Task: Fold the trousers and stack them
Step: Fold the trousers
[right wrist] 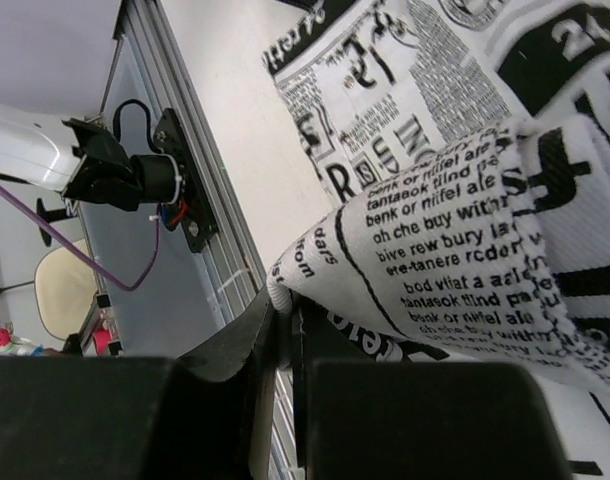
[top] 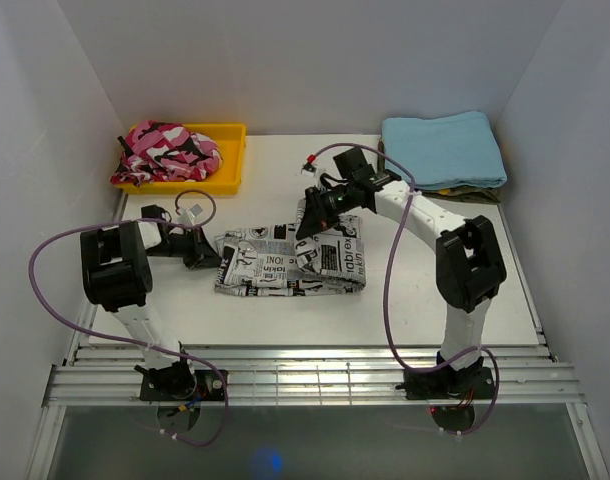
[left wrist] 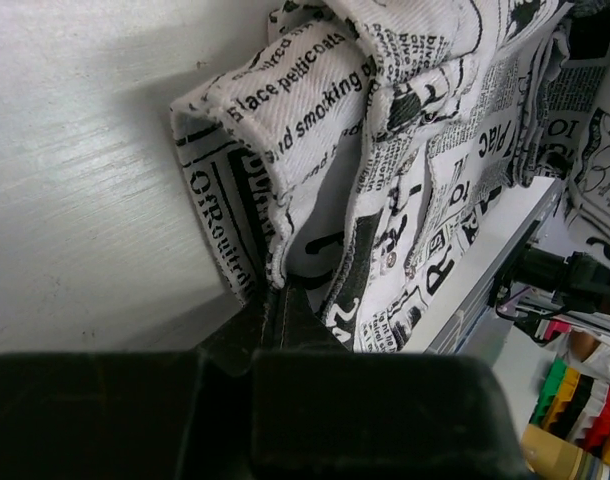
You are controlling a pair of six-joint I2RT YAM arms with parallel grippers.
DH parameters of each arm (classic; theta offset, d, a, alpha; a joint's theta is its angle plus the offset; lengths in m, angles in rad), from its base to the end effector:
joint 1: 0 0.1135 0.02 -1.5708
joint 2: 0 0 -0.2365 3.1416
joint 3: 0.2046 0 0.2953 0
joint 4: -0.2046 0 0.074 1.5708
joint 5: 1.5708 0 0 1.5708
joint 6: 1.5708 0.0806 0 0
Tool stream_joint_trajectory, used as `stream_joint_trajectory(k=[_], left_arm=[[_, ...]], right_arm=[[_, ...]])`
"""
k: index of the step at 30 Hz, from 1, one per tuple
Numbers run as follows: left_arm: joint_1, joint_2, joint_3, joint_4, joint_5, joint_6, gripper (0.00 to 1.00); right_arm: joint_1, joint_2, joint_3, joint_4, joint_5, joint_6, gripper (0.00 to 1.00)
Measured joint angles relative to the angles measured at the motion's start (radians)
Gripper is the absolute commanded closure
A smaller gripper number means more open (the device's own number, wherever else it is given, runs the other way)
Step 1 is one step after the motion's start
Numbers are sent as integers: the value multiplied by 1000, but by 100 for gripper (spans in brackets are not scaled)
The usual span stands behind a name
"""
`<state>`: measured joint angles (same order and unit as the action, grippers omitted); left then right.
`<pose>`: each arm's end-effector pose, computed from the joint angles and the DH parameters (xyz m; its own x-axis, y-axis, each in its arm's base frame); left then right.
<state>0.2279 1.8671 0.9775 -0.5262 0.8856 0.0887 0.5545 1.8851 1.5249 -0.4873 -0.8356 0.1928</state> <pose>0.3424 0.0154 0.0294 -0.9610 -0.1653 -0.2215 0.0588 0.6607 -0.7483 0.3678 0.2981 0.1967 -0.7731 -0.3276 -0.5431 -0.6341 0.3816 0.6725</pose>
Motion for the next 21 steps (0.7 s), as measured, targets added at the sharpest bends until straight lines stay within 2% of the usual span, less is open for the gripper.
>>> stream_joint_trajectory(k=[14, 21], left_arm=[[0, 7, -35, 64, 48, -53, 100], [0, 7, -37, 67, 48, -61, 100]], right_arm=[[178, 262, 197, 154, 29, 210, 92], [221, 305, 256, 185, 52, 272, 92]])
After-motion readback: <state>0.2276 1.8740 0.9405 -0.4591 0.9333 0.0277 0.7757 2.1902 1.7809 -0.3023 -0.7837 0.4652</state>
